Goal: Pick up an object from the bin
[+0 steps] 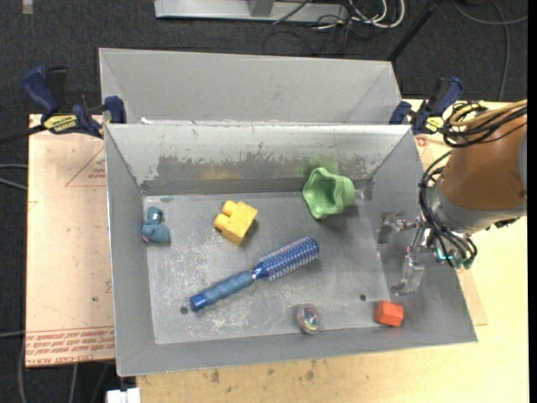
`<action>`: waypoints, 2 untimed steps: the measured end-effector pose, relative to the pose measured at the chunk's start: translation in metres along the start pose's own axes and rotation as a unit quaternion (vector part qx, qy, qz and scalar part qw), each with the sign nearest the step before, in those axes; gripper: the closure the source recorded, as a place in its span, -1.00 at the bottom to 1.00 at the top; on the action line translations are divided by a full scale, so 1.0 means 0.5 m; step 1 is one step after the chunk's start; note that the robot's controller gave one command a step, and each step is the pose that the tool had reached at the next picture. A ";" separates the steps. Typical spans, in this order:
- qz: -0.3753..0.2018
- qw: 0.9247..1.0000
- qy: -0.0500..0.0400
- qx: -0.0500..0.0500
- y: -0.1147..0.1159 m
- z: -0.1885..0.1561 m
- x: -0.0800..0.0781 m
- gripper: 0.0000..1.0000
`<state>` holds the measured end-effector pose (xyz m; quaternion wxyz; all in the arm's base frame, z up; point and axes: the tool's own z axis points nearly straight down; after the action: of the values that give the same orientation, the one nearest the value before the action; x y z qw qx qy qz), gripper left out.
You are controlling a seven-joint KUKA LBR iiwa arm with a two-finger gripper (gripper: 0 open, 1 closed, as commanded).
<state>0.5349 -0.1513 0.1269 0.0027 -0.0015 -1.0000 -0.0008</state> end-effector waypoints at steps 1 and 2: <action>-0.015 1.000 -0.005 -0.002 0.163 -0.003 -0.045 -1.00; -0.026 1.000 -0.002 -0.002 0.359 0.048 -0.035 -1.00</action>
Offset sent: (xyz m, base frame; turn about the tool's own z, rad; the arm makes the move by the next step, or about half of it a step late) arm 0.0209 0.0748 0.0017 -0.0212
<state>0.5531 0.0283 0.1032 0.0003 0.0246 -0.9997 -0.0029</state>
